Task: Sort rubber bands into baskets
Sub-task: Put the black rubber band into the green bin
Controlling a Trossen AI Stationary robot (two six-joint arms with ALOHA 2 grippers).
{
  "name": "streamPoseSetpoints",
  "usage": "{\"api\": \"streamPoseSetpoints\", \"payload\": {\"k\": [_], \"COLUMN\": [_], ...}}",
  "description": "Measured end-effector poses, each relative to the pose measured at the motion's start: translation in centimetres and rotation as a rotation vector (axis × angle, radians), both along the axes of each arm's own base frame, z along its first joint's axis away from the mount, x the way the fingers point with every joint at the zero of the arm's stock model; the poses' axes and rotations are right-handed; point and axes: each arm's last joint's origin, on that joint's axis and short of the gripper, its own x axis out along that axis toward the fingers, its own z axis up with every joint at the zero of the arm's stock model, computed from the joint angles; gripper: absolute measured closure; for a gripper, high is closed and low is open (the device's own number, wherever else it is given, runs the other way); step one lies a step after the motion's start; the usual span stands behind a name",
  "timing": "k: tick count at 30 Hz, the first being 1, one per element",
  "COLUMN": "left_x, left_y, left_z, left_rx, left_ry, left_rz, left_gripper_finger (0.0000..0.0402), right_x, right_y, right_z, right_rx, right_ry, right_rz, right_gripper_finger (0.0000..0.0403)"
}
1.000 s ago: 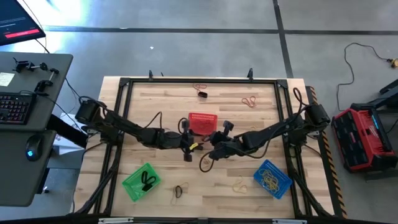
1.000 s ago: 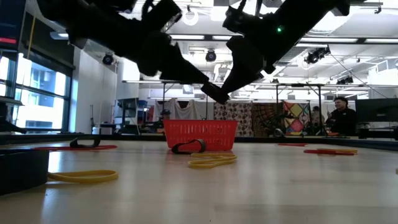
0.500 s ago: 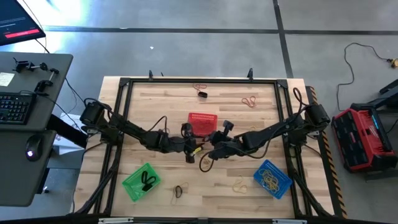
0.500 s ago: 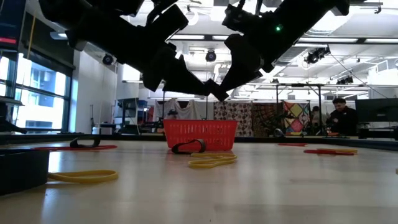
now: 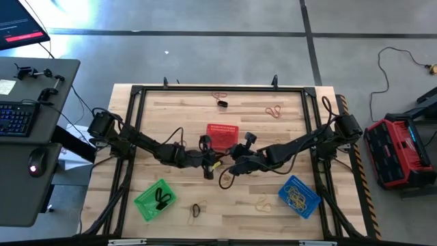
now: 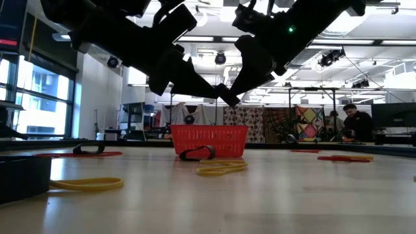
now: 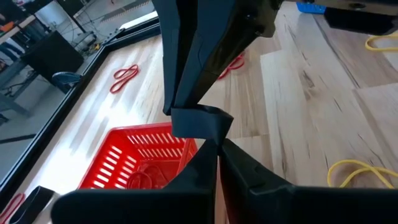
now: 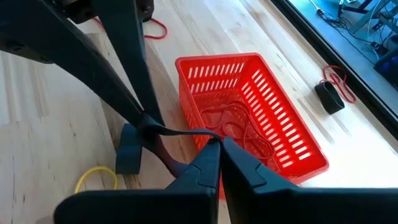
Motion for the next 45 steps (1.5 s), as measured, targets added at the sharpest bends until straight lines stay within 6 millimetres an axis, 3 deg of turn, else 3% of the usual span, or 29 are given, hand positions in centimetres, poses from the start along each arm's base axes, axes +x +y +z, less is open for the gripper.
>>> {"api": "streamPoseSetpoints", "payload": {"k": [8, 19, 23, 28, 37, 45], "left_x": [-0.2, -1.2, -2.3, -4.8, -10.7, -15.0], "left_y": [-0.1, 0.2, 0.2, -0.5, -3.7, -7.0], "left_z": [0.2, 1.5, 3.1, 5.0, 7.9, 7.1], "left_rx": [0.011, 0.011, -0.013, -0.110, -0.355, -0.608], "left_ry": [0.010, 0.051, 0.074, 0.158, 0.316, 0.564], "left_rz": [-0.003, 0.017, -0.005, -0.100, -0.283, -0.237], "left_gripper_finger": [0.0401, 0.0401, 0.0401, 0.0401, 0.0401, 0.0401], "right_x": [-0.1, -0.5, -1.1, -1.4, -1.4, -1.3], "right_y": [0.1, 1.0, 0.6, 0.1, 0.2, 0.2], "right_z": [0.1, 0.0, -0.4, -0.6, -0.5, -0.5], "right_rx": [-0.061, -0.108, -0.180, -0.208, -0.196, -0.187], "right_ry": [0.006, 0.052, 0.100, 0.130, 0.127, 0.114], "right_rz": [-0.011, 0.045, -0.030, -0.066, -0.057, -0.063], "right_gripper_finger": [0.0390, 0.0287, 0.0309, 0.0391, 0.0399, 0.0402]}}
